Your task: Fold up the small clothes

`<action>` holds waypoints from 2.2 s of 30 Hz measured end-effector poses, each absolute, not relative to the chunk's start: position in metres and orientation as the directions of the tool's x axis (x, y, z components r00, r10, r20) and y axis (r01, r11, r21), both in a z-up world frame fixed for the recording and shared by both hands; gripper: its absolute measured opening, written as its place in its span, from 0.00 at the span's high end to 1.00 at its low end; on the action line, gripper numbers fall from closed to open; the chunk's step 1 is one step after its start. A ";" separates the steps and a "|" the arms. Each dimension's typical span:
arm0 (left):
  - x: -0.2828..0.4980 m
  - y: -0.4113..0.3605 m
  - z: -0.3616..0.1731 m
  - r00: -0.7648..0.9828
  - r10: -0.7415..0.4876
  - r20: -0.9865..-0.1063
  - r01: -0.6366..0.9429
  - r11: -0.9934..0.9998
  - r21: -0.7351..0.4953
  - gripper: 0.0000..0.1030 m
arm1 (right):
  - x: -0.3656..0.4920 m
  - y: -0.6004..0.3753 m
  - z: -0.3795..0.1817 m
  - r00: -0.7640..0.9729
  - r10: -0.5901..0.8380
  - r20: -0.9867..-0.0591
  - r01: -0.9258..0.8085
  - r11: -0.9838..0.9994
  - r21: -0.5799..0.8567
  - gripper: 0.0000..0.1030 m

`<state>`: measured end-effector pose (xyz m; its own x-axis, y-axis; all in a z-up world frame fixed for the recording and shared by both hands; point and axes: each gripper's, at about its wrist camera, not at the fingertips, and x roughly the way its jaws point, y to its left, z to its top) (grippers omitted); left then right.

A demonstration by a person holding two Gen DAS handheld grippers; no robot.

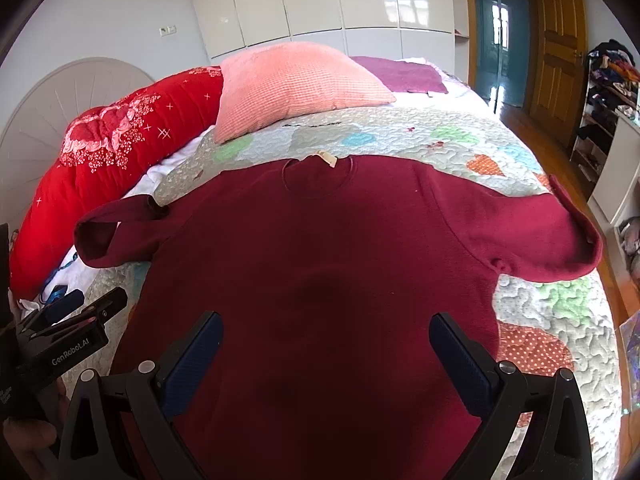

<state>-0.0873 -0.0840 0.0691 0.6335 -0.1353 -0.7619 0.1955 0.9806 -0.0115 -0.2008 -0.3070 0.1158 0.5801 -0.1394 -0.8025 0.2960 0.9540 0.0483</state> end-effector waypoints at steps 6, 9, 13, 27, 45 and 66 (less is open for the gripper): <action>-0.080 -0.082 0.064 0.629 -0.129 -0.766 0.186 0.982 -0.013 0.17 | -0.192 -0.301 0.110 0.578 -0.128 -0.806 0.279 0.959 0.048 0.00; -0.076 -0.080 0.062 0.628 -0.127 -0.767 0.181 0.983 -0.015 0.17 | -0.189 -0.298 0.107 0.572 -0.116 -0.812 0.268 0.962 0.052 0.00; -0.070 -0.076 0.060 0.626 -0.129 -0.769 0.175 0.984 -0.023 0.17 | -0.185 -0.293 0.103 0.574 -0.111 -0.812 0.256 0.965 0.049 0.00; -0.039 -0.053 0.054 0.624 -0.126 -0.771 0.134 0.990 -0.054 0.17 | -0.156 -0.271 0.086 0.552 -0.079 -0.830 0.220 0.974 0.053 0.00; 0.013 0.024 0.033 0.649 0.002 -0.761 -0.102 0.991 -0.084 0.17 | -0.059 -0.220 0.083 0.621 0.104 -0.777 0.019 0.989 0.147 0.00; 0.000 0.029 0.045 0.735 -0.100 -0.670 -0.010 0.987 -0.158 0.17 | 0.047 -0.150 0.070 0.641 0.195 -0.742 -0.319 0.947 -0.026 0.87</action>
<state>0.0002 0.0292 0.0446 0.7355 -0.0997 -0.6702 -0.0098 0.9874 -0.1577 0.0469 -0.1497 0.0704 0.6408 0.1953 -0.7424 -0.3192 0.9473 -0.0263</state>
